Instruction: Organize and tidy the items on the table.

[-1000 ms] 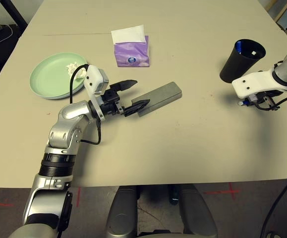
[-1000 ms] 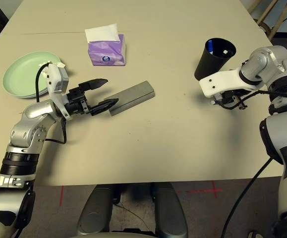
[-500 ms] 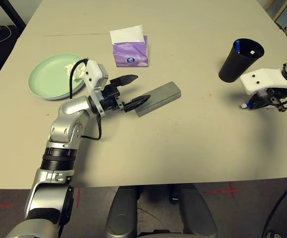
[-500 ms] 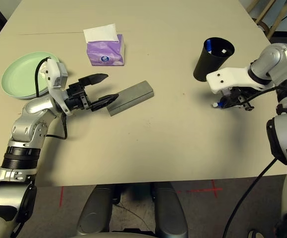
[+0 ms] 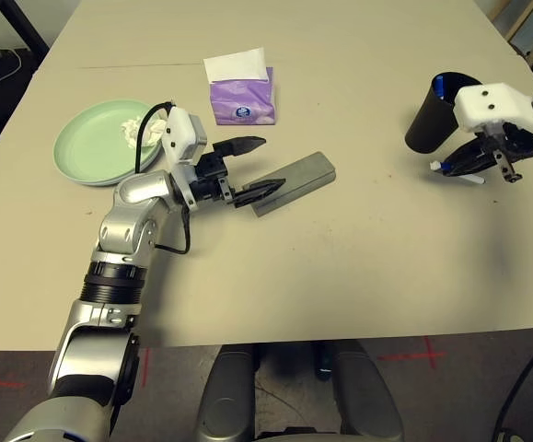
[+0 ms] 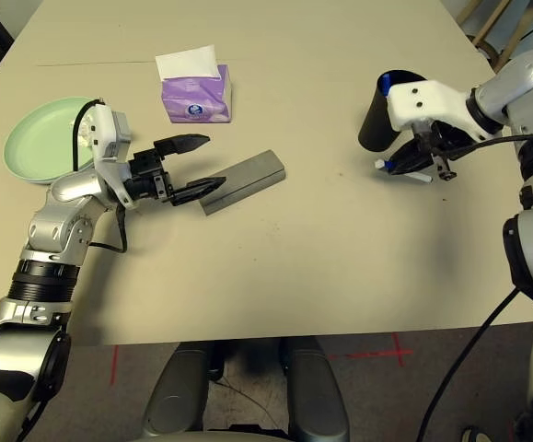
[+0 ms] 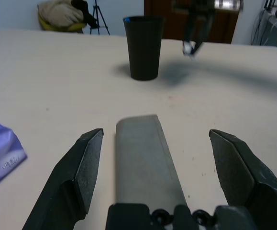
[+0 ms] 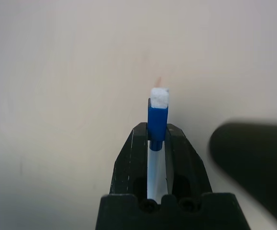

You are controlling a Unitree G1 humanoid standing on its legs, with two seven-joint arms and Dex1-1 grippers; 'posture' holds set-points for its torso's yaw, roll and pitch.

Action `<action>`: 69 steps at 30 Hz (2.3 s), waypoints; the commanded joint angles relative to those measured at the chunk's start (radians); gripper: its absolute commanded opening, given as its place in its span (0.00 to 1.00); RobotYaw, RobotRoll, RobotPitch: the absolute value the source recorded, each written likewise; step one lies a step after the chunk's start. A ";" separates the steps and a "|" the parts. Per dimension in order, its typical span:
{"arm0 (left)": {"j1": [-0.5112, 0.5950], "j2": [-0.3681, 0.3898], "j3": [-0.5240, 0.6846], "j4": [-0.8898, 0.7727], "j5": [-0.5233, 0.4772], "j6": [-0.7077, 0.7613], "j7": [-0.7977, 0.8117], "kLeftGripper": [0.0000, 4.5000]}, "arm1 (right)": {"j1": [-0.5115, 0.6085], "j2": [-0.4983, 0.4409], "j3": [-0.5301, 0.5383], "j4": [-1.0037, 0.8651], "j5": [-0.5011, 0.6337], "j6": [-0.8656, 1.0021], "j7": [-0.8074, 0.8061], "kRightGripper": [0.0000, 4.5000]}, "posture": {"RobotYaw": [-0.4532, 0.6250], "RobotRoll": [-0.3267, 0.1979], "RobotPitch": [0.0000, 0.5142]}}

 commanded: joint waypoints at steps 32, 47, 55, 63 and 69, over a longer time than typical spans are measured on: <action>-0.001 -0.008 -0.004 0.032 0.033 -0.022 0.020 1.00 | 0.557 0.416 -0.724 -0.843 0.343 0.512 -1.062 0.07 | 0.48 0.62 0.27; -0.025 -0.002 -0.007 0.041 0.033 -0.011 0.017 1.00 | 0.439 0.522 -0.757 -0.751 0.240 0.432 -1.376 0.07 | 0.49 0.62 0.28; -0.034 -0.005 -0.007 0.053 0.037 -0.020 0.016 1.00 | 0.406 0.518 -0.793 -0.749 0.219 0.543 -1.534 0.07 | 0.48 0.62 0.28; -0.029 -0.007 -0.006 0.042 0.037 -0.015 0.023 1.00 | 0.377 0.520 -0.796 -0.705 0.194 0.564 -1.600 0.07 | 0.50 0.62 0.28; -0.010 0.003 -0.002 0.025 0.033 -0.007 0.024 1.00 | 0.372 0.527 -0.798 -0.694 0.198 0.574 -1.614 0.07 | 0.50 0.62 0.28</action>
